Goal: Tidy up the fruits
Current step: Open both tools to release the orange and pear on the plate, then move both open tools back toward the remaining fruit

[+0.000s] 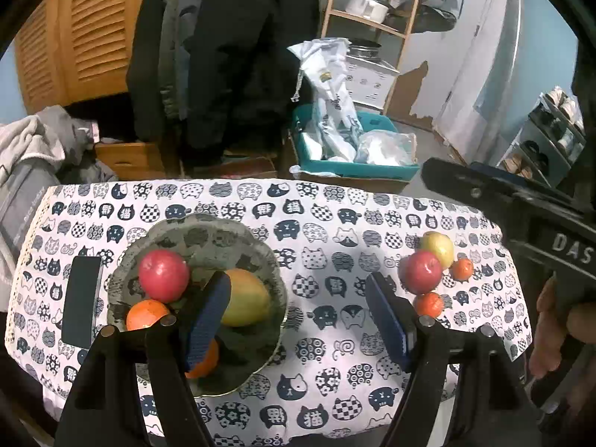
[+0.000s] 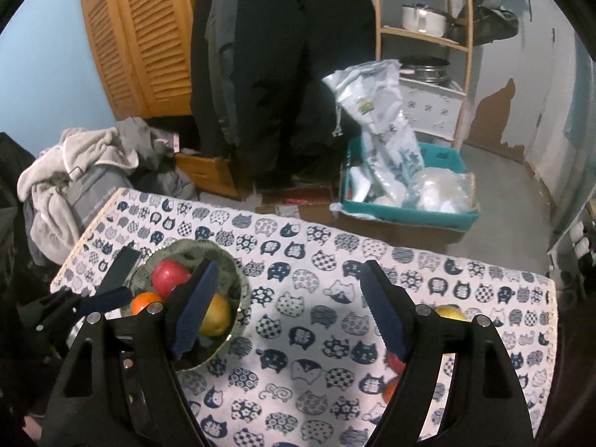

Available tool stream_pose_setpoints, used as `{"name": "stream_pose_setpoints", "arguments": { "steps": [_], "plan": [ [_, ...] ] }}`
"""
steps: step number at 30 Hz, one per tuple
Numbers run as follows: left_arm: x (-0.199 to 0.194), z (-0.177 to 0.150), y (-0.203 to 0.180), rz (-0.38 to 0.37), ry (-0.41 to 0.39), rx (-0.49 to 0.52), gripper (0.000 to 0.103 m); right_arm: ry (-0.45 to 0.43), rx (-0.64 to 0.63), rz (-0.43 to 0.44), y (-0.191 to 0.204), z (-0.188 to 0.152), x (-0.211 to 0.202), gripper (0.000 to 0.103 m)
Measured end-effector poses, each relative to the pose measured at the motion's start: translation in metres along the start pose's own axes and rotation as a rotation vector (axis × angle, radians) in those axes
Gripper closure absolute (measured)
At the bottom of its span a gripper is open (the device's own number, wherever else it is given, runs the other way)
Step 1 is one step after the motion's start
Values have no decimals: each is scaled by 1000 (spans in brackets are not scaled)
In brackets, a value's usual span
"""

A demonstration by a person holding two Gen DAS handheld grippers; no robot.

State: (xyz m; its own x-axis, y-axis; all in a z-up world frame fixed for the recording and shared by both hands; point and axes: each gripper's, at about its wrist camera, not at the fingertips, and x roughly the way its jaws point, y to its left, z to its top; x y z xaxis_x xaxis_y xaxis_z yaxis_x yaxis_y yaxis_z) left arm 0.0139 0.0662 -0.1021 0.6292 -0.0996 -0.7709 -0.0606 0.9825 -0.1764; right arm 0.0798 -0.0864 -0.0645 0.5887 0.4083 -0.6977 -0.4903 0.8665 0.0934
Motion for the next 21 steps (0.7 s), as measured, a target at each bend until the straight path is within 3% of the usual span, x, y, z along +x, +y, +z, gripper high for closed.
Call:
{"name": "stream_pose_setpoints", "arguments": {
  "steps": [21],
  "plan": [
    [-7, 6, -71, -31, -14, 102, 17, -96, 61, -109, -69, -26, -67, 17]
  ]
}}
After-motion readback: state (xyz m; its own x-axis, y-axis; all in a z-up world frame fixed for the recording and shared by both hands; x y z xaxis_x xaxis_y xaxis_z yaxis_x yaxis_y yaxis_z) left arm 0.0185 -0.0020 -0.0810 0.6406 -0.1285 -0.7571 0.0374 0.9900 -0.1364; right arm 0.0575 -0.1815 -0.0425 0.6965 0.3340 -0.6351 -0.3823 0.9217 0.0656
